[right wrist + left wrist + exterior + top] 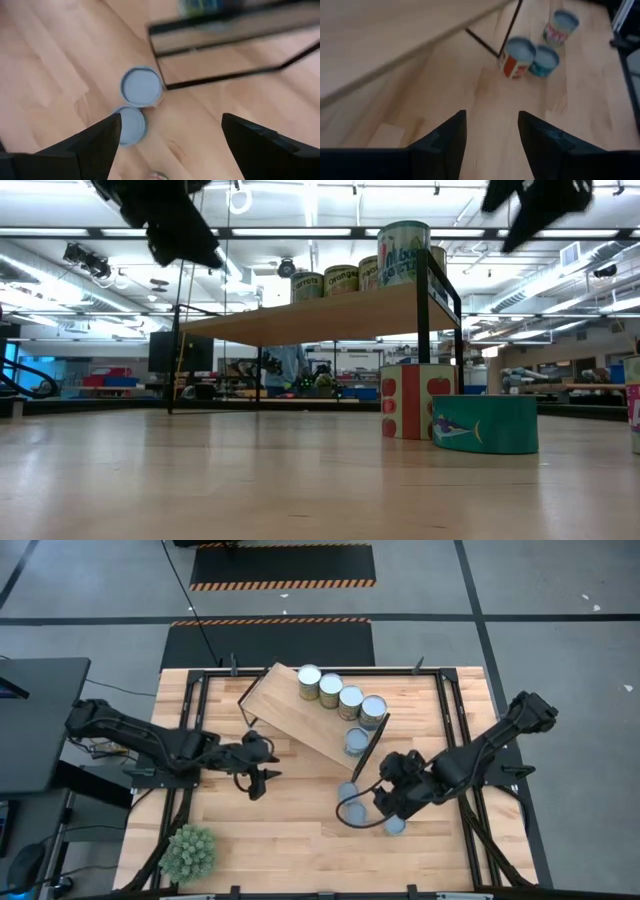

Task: Pick and place cans onto a shelf
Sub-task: Put the canned tomatoes on the shelf

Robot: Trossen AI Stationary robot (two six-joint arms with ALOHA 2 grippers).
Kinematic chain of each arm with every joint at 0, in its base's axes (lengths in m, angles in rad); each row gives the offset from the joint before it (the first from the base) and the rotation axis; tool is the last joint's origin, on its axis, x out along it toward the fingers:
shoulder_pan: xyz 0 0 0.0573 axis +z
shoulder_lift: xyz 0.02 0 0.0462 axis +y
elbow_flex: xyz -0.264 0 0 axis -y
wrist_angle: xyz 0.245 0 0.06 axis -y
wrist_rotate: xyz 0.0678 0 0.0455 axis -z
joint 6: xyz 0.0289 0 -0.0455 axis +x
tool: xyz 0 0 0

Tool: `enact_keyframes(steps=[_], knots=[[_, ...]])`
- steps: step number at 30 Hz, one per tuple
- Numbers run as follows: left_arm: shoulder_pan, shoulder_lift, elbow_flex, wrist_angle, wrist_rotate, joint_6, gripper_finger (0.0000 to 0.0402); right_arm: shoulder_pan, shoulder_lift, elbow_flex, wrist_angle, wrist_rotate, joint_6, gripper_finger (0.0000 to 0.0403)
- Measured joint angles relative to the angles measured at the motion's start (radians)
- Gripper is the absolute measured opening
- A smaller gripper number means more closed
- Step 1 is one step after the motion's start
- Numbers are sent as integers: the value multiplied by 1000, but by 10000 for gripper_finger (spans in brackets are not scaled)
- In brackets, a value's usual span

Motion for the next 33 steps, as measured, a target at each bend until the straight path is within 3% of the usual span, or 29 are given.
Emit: enact_keyframes(steps=[8,13,23,28,33], knots=[[-45,60,0,36,28,-23,219,-15,1,-288,269,7,195,352],[-61,84,0,56,68,-23,224,-67,12,-378,390,6,217,350],[-75,85,0,56,83,-24,224,-157,209,-360,525,-65,182,348],[-75,84,0,53,88,-23,224,-162,282,-326,804,-132,7,348],[-75,84,0,39,98,-22,225,-155,295,-295,747,-124,7,348]])
